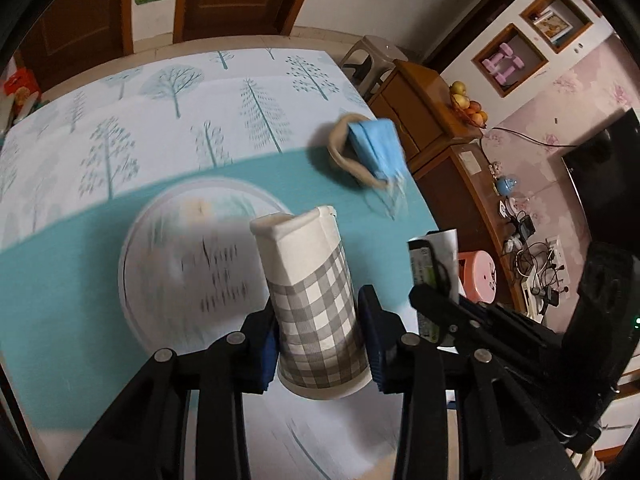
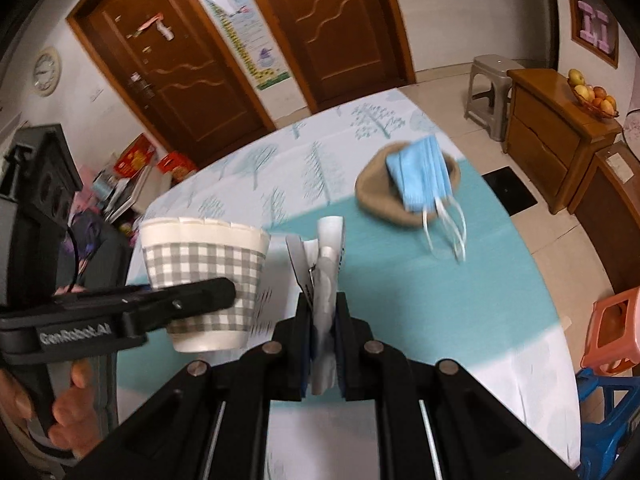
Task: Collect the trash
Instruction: 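Carry the paper cup and white strip over the trash bin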
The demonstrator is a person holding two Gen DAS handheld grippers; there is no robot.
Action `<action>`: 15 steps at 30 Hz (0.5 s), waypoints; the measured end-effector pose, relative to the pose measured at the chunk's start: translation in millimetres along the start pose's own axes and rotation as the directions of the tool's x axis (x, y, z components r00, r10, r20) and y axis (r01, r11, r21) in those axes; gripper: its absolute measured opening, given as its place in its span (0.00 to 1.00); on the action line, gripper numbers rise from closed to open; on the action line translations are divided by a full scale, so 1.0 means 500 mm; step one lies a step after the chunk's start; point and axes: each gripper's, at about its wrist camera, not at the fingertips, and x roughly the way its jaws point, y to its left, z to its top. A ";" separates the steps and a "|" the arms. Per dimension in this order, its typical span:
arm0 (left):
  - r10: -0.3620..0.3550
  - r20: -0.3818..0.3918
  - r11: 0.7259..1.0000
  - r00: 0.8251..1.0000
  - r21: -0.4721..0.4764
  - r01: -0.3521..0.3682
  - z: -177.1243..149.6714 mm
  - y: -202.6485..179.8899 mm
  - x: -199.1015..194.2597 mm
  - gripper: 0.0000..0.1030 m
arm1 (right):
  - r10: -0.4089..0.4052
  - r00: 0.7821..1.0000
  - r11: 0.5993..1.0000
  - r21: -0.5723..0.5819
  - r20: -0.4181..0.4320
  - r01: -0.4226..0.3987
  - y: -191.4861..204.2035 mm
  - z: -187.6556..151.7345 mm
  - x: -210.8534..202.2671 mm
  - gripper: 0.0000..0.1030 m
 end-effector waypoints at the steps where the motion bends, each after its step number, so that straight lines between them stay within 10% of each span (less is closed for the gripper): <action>1: 0.009 0.009 1.000 1.000 0.001 -0.009 -0.030 -0.014 -0.016 0.33 | 0.013 1.000 1.000 -0.015 -0.007 -0.013 -0.002 -0.026 -0.021 0.09; 15: 0.147 0.041 0.989 0.988 -0.006 -0.147 -0.428 -0.212 -0.060 0.34 | 0.117 0.986 0.981 -0.142 -0.121 -0.134 -0.081 -0.321 -0.201 0.09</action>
